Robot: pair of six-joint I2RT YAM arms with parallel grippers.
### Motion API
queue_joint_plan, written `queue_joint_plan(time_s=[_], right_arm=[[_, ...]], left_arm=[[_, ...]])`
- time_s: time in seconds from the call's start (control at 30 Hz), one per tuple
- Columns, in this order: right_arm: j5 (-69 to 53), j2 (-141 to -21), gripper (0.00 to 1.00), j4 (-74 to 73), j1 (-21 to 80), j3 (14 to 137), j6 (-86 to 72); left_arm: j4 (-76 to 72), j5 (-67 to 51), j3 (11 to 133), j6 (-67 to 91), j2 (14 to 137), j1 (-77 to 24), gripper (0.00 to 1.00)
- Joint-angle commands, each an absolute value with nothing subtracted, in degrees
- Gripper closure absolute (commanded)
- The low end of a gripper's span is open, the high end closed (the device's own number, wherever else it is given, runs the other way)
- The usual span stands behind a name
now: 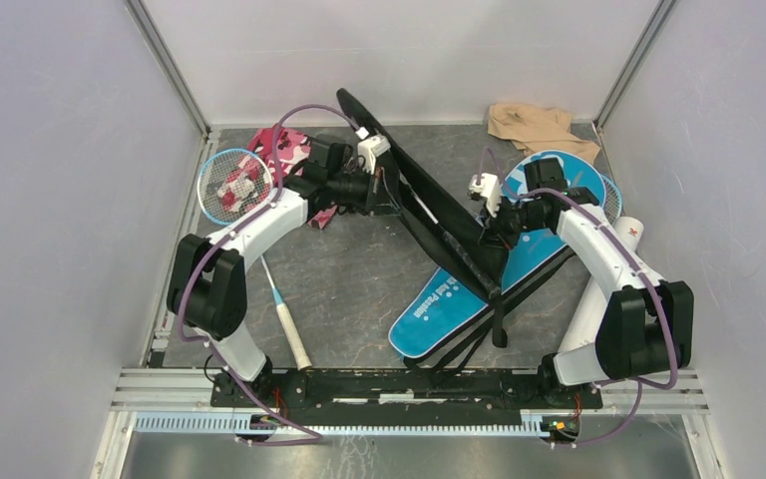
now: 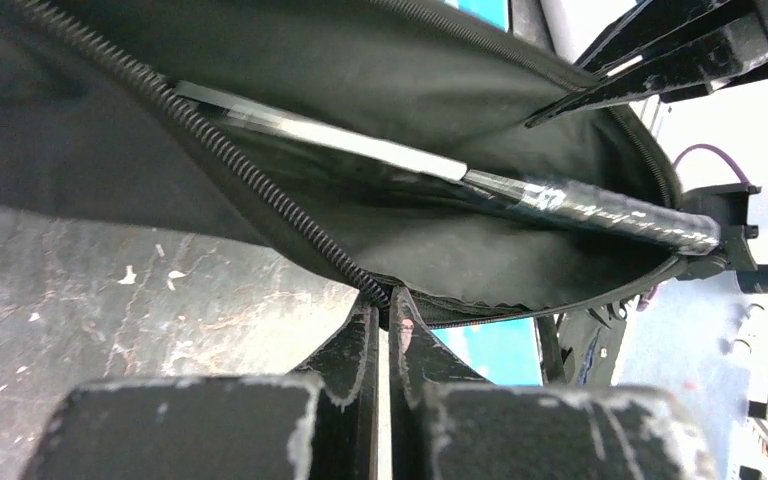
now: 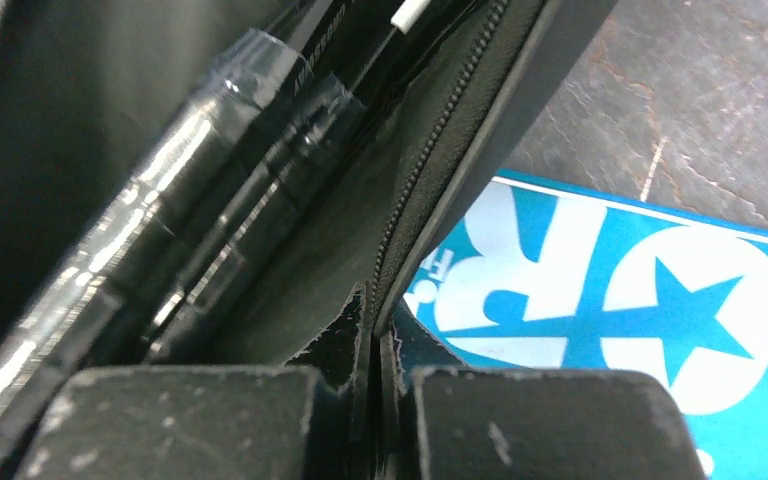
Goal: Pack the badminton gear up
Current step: Adjust the racket bag at the center of the board.
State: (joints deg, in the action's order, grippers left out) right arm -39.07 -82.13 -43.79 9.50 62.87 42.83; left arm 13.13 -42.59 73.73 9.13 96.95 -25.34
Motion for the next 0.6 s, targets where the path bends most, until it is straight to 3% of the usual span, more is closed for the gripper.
queue_joint_plan(time_s=[0.0,0.23,0.57], right_arm=[[-41.42,-79.98,1.0,-48.64,4.9,61.87,51.03],[-45.96,-79.24,1.0,-46.44,4.68,61.23,45.27],[-44.52,-77.79,1.0,-40.21,10.84,62.49,34.05]], left_arm=[[7.86,-38.51,73.74,9.46,95.58,-21.01,0.98],[6.34,-44.3,71.81,7.85,94.84,-22.45,0.98],[4.02,-43.88,78.65,13.44,100.95,-30.64,0.98]])
